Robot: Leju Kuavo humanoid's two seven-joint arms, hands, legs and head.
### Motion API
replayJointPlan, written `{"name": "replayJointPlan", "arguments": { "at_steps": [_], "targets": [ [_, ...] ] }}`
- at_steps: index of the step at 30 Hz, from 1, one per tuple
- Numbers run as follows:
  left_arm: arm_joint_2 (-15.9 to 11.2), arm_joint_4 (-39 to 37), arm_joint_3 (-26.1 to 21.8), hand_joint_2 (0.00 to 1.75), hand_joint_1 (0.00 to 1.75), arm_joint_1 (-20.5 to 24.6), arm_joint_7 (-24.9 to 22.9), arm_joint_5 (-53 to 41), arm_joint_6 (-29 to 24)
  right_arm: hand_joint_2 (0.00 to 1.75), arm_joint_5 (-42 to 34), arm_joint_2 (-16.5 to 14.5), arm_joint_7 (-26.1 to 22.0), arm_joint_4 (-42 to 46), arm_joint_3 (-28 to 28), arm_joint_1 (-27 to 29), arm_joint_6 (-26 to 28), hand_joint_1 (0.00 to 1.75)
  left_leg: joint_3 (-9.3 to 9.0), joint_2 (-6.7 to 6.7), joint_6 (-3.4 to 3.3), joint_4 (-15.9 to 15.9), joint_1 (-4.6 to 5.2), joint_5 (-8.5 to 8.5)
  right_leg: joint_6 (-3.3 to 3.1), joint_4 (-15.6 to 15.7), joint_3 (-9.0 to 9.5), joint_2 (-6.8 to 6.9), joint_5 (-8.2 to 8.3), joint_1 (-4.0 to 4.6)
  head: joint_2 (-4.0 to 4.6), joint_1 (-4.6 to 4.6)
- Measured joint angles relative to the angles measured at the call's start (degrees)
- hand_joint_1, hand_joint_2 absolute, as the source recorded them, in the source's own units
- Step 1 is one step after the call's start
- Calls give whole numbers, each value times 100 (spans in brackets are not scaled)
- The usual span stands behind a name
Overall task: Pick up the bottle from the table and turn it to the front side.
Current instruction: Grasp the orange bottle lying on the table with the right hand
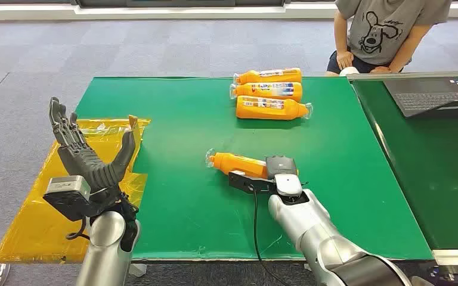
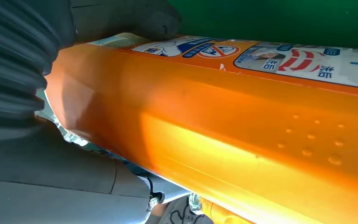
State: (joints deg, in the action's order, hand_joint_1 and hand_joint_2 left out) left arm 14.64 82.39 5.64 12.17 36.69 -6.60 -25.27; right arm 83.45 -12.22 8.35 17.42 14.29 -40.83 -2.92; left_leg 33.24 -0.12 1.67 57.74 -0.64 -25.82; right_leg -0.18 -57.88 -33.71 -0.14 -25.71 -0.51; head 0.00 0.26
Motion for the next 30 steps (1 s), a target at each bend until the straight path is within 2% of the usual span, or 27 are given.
{"name": "replayJointPlan", "arguments": {
  "at_steps": [11, 13, 18, 21, 25, 30],
  "targets": [
    [-17, 5, -30, 175, 0, 0, 11, 0, -10, 175, -1, 2, -135, -15, -15, -1, 185, 175, -1, 3, 0, 0, 0, 0, -1, 0, 0, 0, 1, 1, 0, 0],
    [-19, 16, -46, 175, 0, -8, 34, 0, -47, 175, -6, -9, -263, -15, -15, 18, 499, 175, 3, 4, 0, 0, -1, 0, -1, 0, -2, 0, 2, 1, 0, 0],
    [-32, 235, -169, 175, 0, -209, 91, -4, -192, 175, -197, -233, -841, 204, -28, 179, 2188, 175, 31, 4, 9, -1, -5, 9, -5, -3, -35, -4, 9, 4, 0, 0],
    [-33, 354, -236, 175, 0, -311, 98, -21, -216, 175, -331, -378, -1031, 678, -26, 308, 2778, 175, 44, -10, 11, -1, -9, 11, -8, -3, -43, 8, 5, 8, 0, 0],
    [-36, 430, -304, 175, 0, -360, 105, -59, -242, 175, -423, -463, -1110, 1701, 10, 697, 2938, 175, 60, -16, 11, -1, -8, 9, -9, -3, -55, 12, 1, 8, 0, 0],
    [-37, 475, -344, 175, 0, -390, 108, -87, -285, 175, -433, -487, -1112, 2381, 22, 963, 2930, 175, 72, -15, 10, -1, -6, 8, -9, -3, -66, 12, 1, 5, 0, 0]
  ]
}}
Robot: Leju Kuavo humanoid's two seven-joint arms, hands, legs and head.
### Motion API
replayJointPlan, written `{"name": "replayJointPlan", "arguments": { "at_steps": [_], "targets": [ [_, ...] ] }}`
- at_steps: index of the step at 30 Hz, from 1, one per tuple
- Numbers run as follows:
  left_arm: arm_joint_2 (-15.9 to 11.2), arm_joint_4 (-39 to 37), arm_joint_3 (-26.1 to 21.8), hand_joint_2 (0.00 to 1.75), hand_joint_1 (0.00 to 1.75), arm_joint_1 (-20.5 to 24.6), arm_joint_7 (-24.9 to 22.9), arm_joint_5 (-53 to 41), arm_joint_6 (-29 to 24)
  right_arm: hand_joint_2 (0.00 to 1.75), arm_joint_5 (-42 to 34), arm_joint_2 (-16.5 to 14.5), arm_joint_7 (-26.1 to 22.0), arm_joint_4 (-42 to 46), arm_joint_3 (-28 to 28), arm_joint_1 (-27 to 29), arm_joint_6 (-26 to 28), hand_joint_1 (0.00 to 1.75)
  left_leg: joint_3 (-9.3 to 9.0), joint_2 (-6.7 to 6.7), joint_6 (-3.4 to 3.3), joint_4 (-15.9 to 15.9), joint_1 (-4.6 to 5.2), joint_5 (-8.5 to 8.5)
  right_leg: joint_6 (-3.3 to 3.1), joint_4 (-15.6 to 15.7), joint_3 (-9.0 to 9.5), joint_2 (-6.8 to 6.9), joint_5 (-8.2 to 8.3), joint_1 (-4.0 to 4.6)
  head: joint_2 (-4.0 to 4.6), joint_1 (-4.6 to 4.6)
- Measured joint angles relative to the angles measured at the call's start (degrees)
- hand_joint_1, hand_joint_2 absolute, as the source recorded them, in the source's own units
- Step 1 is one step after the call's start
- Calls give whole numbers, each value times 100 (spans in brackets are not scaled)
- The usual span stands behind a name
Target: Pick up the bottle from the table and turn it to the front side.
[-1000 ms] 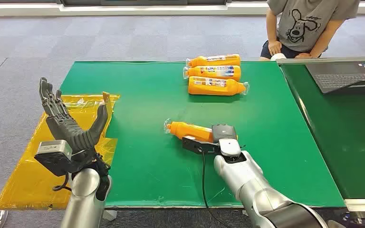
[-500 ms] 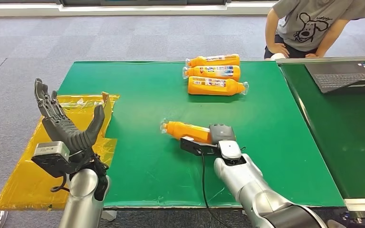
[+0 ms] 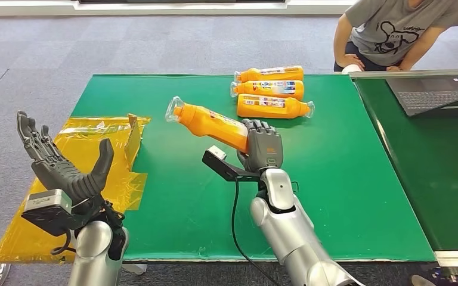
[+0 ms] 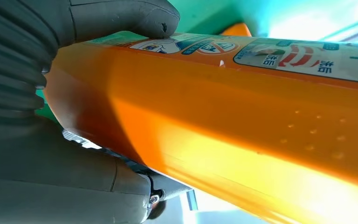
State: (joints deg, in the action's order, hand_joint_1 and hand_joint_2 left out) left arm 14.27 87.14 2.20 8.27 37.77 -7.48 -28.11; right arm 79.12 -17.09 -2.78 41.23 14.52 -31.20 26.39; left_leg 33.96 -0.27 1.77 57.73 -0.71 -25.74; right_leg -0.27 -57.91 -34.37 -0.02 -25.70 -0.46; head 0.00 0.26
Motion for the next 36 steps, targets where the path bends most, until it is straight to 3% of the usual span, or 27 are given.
{"name": "replayJointPlan", "arguments": {
  "at_steps": [11, 14, 18, 20, 25, 32, 36],
  "targets": [
    [1, 13, -1, 175, 0, -20, -17, -33, -8, 175, -605, 12, -188, 1107, 34, 569, 663, 175, 1, 0, 1, 0, -1, 0, 0, 0, -7, -3, 0, 1, 0, 0],
    [3, -8, -1, 175, 0, -14, -32, -38, 12, 175, -1268, 26, -575, 1355, 34, 746, 808, 175, 2, 2, 1, 0, 0, -1, 0, 0, -9, -5, 0, 1, 0, 0],
    [23, -142, 20, 175, 0, 77, -140, 121, 391, 175, -3885, 18, -2097, 1531, 24, 959, 353, 175, 2, 2, 0, 0, 0, -2, 0, 1, -10, -4, 0, 1, 0, 0],
    [44, -257, 55, 175, 0, 157, -168, 195, 536, 175, -4694, 6, -2542, 1540, 14, 1028, 172, 175, 3, 5, 0, 0, 0, -1, 0, 1, -10, -5, 2, 0, 0, 0],
    [69, -421, 132, 175, 0, 260, -172, 223, 600, 175, -4962, -1, -2746, 1537, -5, 1072, 53, 175, 2, 14, 0, 0, 0, 0, 0, 1, -12, -12, 5, 1, 0, 0],
    [102, -546, 342, 175, 0, 360, -203, 230, 634, 175, -6360, -54, -3273, 1232, -76, 1064, -647, 175, 4, 13, 1, 0, 0, -1, 0, 1, -13, -11, 4, 1, 0, 0],
    [120, -564, 443, 175, 0, 386, -253, 226, 627, 175, -6513, -106, -3343, 858, -80, 1036, -707, 175, 5, 13, 1, 0, 0, -1, 0, 1, -14, -11, 4, 1, 0, 0]
  ]
}}
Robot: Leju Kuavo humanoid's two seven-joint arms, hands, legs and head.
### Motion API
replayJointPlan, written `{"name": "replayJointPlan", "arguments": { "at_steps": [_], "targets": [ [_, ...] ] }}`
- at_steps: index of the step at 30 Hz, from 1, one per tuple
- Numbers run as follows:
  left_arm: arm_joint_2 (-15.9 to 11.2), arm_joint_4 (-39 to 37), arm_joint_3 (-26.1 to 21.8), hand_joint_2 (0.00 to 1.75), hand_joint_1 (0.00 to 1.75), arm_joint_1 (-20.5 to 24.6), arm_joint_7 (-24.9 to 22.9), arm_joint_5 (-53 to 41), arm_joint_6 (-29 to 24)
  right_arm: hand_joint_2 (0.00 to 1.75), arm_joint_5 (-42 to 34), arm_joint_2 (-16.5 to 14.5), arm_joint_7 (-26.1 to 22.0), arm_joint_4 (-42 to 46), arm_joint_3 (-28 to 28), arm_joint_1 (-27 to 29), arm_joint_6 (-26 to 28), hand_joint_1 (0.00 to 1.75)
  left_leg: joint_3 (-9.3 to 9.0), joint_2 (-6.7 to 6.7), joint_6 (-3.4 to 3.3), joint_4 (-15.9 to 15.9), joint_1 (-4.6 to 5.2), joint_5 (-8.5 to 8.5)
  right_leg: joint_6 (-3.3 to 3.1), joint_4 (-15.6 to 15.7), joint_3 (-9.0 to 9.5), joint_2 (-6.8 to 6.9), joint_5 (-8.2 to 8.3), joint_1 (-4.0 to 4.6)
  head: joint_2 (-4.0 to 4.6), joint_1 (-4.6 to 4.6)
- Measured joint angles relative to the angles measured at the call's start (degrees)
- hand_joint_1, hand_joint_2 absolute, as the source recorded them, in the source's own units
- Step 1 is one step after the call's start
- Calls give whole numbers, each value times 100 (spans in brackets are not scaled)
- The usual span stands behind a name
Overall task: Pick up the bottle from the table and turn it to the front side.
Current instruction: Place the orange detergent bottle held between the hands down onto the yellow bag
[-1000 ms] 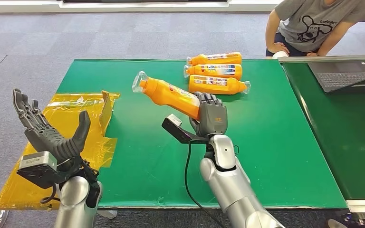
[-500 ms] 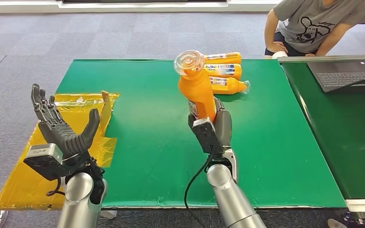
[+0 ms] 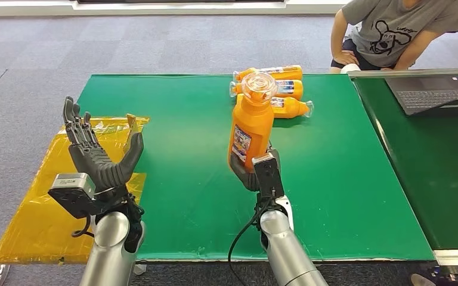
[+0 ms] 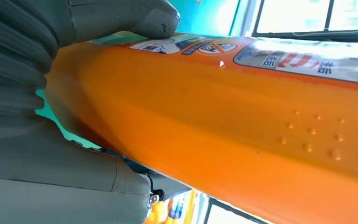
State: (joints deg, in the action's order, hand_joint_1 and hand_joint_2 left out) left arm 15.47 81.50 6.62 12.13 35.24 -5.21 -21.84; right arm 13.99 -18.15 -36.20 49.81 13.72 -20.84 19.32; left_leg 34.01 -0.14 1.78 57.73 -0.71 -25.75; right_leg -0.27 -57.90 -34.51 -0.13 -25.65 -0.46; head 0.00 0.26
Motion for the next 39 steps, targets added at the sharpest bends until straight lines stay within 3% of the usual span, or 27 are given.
{"name": "replayJointPlan", "arguments": {
  "at_steps": [10, 14, 17, 19, 25, 39],
  "targets": [
    [-14, -3, 114, 175, 0, 64, -161, -177, 270, 175, 42, -78, -36, -648, 51, -145, -120, 175, 1, -2, 0, 0, 0, 1, 0, 0, 0, 1, 0, 0, 0, 0],
    [-89, -127, 330, 175, 0, 398, -522, -521, 1406, 175, 34, -120, -61, -1081, 123, -250, -197, 175, 3, -10, 0, 0, 0, 4, 1, 0, 1, 9, 1, 0, 0, 0],
    [-137, -563, 527, 175, 0, 967, -668, -630, 2408, 175, 36, -139, 42, -1422, 200, -350, -195, 175, 5, -14, 1, 0, 0, 9, 4, 0, 1, 12, 6, -1, 0, -1],
    [-143, -973, 614, 175, 0, 1396, -687, -670, 2760, 175, 45, -141, 184, -1629, 268, -411, -93, 175, 5, -14, 2, 0, 1, 13, 4, 0, 2, 11, 11, -1, 0, -1],
    [-144, -1794, 751, 175, 0, 2053, -632, -679, 2886, 175, 60, -144, 272, -2013, 388, -468, 25, 175, 5, -10, 2, 0, 0, 14, 5, 0, -3, 5, 16, -1, 0, -1],
    [-143, -2226, 817, 175, 0, 2248, -616, -694, 2928, 175, 84, -143, 355, -2283, 452, -533, 55, 175, 12, -10, 2, 0, 0, 14, 5, -1, -9, 3, 14, -1, 0, -1]
  ]
}}
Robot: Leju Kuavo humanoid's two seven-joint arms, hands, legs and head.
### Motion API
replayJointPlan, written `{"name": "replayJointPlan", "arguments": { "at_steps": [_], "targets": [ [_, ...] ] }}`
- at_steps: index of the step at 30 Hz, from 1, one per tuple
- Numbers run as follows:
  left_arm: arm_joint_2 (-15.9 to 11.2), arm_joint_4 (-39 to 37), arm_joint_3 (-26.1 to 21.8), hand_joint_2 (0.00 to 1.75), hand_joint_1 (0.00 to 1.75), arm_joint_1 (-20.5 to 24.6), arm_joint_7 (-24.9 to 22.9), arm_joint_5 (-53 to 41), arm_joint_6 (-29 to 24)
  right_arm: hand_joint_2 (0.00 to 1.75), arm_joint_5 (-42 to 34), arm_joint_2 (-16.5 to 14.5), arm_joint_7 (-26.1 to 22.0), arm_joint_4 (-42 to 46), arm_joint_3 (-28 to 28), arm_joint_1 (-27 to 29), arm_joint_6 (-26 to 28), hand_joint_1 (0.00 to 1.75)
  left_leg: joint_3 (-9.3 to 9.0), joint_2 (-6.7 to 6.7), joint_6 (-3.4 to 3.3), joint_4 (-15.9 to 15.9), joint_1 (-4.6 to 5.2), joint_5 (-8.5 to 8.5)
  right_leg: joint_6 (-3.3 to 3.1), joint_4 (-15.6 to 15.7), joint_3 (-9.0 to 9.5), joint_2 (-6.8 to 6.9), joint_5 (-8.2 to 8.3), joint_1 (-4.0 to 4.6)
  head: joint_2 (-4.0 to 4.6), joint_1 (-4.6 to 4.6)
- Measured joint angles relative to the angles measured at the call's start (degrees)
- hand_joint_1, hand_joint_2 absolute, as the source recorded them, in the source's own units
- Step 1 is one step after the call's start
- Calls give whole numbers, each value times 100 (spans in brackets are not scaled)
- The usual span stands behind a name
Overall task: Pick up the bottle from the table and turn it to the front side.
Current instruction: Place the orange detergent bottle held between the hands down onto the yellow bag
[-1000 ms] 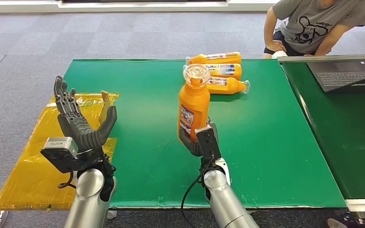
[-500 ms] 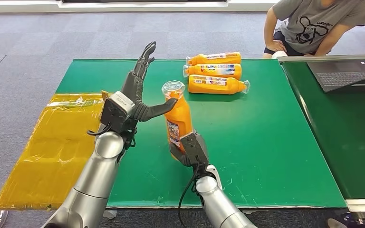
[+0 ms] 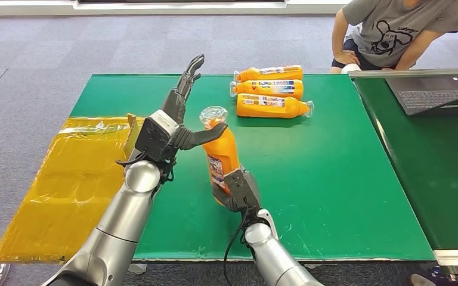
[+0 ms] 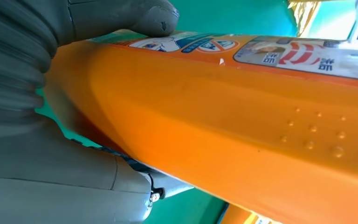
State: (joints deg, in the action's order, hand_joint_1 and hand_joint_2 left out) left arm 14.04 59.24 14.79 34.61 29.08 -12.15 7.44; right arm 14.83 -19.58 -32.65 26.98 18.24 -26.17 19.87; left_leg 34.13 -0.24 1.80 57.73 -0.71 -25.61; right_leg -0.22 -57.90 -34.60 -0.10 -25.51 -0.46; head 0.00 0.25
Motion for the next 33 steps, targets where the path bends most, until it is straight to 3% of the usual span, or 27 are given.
{"name": "replayJointPlan", "arguments": {
  "at_steps": [10, 21, 26, 33],
  "targets": [
    [76, -1052, 433, 175, 0, 632, 173, -362, 1196, 175, 273, 3, 402, -380, 7, -52, 149, 175, 0, 2, 0, 1, 1, 0, 1, 0, -2, -1, 1, -1, 0, 0],
    [147, -1918, 628, 175, 0, 1027, 298, -512, 1267, 175, 340, 8, 426, -497, 7, -111, 210, 175, -5, 1, 0, 1, 1, 1, 1, 0, 4, -3, 2, -1, 0, -1],
    [152, -2243, 957, 175, 0, 1292, -132, -1216, 1286, 175, 408, 8, 457, -516, 6, -140, 238, 175, -7, -2, -3, 1, 2, 3, 2, 0, 10, 5, 2, -3, 0, 0],
    [153, -2675, 1174, 175, 0, 1614, -247, -1419, 1235, 175, 545, 8, 518, -536, 5, -181, 225, 175, -9, 0, 0, 1, 4, 6, 3, 0, 9, -1, 5, -3, 0, 0]
  ]
}}
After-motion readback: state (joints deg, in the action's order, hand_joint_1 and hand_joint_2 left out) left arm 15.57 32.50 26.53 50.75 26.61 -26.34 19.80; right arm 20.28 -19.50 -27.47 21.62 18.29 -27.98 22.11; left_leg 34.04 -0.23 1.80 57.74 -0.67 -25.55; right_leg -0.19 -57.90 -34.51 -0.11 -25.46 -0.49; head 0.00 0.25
